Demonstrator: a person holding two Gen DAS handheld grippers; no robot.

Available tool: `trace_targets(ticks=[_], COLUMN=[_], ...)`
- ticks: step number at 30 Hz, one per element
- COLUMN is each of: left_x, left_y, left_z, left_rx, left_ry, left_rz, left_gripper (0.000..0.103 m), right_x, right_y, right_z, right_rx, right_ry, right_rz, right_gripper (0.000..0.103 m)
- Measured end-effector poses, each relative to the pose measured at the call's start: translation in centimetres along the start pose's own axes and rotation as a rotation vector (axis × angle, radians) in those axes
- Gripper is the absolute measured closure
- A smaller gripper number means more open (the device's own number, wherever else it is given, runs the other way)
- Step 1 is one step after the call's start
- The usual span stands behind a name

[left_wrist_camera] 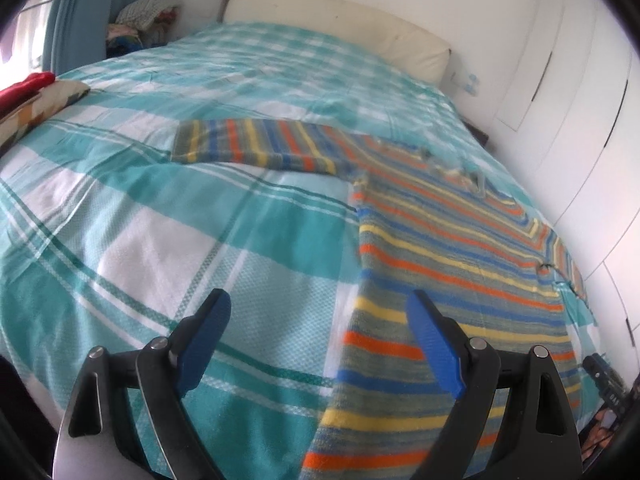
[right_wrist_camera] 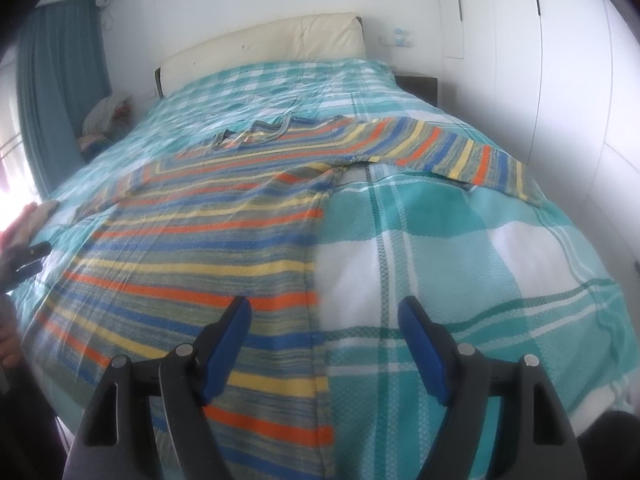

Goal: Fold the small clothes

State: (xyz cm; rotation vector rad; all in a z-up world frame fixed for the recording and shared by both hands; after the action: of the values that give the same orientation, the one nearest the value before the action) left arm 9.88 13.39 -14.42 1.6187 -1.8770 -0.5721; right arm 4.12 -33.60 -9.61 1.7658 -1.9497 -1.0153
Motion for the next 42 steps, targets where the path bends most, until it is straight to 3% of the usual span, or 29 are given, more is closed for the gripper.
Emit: trace_targets(ticks=[42], left_x=[-1.3], left_y=[-0.1], left_z=[-0.3], left_rx=[-0.011], left_ry=[0.018], left_rz=[-0.040], left_gripper=[0.011], right_x=[-0.4], right_y=[-0.1], right_z=[0.3], right_rx=[-0.005], right_ry=[0.011], right_rz=[-0.003], right_gripper=[0.028])
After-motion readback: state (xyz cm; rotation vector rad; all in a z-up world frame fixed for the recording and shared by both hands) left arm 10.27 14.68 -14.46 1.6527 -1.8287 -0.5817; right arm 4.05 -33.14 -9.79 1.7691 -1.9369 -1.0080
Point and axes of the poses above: each gripper's, at about its wrist camera, not at the fingertips, and y roughly against the way its jaws point, x to its right, z to its underside, the point moved 2 cm from there along -y, roughly the way its jaws point, and after that the axes turned 15 degrees about -y, right-handed, at the moved point
